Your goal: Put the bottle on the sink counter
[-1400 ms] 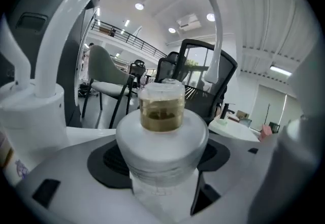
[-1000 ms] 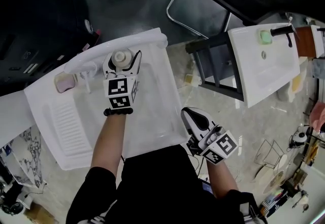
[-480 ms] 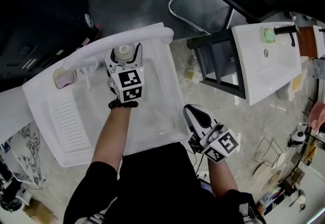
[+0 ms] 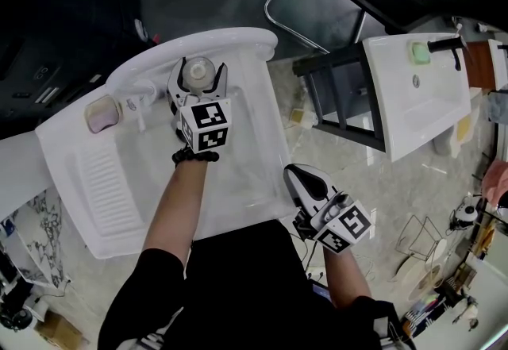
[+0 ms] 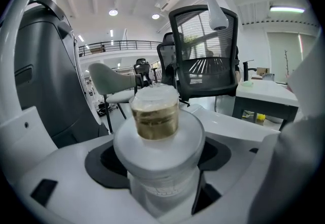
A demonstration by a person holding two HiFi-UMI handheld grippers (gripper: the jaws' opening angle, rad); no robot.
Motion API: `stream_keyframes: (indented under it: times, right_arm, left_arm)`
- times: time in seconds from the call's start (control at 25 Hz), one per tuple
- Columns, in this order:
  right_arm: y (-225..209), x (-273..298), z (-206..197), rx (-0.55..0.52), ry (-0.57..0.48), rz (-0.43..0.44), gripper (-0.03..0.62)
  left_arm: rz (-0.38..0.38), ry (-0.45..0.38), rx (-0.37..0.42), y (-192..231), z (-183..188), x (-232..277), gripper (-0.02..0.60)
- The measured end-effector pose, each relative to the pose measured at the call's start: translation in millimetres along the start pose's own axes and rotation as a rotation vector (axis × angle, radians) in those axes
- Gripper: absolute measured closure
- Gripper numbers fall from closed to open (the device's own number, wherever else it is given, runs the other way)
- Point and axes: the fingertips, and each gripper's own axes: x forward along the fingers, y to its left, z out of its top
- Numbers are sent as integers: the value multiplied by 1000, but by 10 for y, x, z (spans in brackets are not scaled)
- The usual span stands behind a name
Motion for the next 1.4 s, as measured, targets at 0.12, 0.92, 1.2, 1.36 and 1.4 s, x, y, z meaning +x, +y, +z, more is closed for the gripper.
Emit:
stream_keyframes:
  times: [0.12,0.92,1.2,1.36,1.4]
  right_arm:
    - [18,-18,-34,4,-1,-4,562]
    - [373,31,-129,-50,-48,30,562]
    - [513,104,134,-191,-168,-26,562]
    - [662,202,310,-275,-212,-15,562]
    - [709,213,355,-289,-223,-7,562]
  left_arm:
    - [0,0,-10,11,-6,-4,205]
    - [-156,57,-129,-246,-595,-979,178]
    - [-167,9,-205,31,-550,-1565,210]
    - [-189,-55,-247,139,-343,-1880,375]
    - [-184,-77,-257,167,-288,-1962,398]
